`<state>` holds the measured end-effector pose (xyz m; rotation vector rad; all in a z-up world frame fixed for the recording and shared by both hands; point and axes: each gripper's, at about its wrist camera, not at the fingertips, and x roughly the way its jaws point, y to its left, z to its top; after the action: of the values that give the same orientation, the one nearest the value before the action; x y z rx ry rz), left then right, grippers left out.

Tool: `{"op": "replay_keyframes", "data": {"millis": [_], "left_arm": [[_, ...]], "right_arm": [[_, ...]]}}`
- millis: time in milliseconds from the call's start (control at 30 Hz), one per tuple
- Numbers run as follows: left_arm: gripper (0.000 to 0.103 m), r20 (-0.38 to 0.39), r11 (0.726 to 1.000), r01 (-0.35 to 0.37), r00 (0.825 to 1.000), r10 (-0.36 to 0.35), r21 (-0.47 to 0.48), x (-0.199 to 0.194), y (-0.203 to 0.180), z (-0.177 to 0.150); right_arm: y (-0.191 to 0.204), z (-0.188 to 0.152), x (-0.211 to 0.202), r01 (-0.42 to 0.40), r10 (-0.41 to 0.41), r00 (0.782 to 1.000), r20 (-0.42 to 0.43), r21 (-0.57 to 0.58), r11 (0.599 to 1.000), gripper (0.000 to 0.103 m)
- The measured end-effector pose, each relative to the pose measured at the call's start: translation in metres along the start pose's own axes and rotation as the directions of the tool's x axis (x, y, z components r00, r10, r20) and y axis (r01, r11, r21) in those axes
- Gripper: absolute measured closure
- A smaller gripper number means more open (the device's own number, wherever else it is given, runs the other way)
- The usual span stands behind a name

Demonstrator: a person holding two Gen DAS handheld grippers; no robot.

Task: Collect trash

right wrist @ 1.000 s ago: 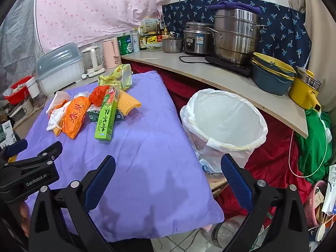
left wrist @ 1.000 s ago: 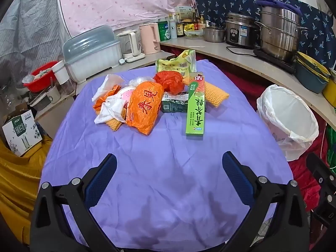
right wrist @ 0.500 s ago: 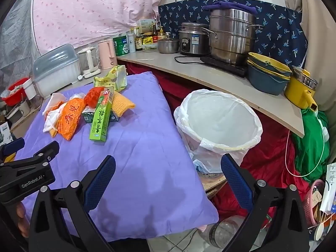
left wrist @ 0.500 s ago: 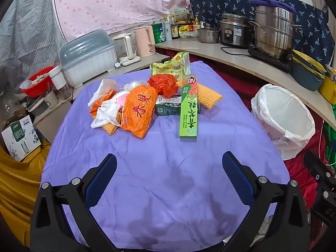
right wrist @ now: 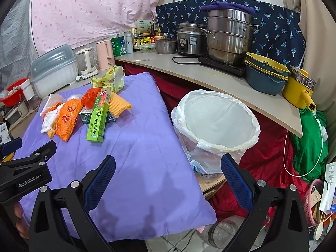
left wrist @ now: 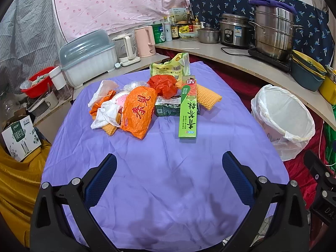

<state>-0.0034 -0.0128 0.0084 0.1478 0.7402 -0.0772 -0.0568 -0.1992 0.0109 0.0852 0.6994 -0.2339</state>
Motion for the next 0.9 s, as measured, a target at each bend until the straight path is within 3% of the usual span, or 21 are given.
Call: {"op": "replay_keyframes", "data": {"millis": [600,900], "left_arm": [[0.007,0.002,1.0,0.001,1.0,-0.001,-0.001,-0.001,0.0,0.001],[0.007,-0.016,0.999,0.038,0.999,-0.038,0.002,-0.007,-0.002,0.002]], "right_arm": [[0.001,-0.003,-0.001,0.002,-0.002,1.0,0.007,0.001,1.0,0.007],[0.0,-0.003,-0.01,0.02,-0.02,1.0,0.017,-0.007,1.0,0.007]]}}
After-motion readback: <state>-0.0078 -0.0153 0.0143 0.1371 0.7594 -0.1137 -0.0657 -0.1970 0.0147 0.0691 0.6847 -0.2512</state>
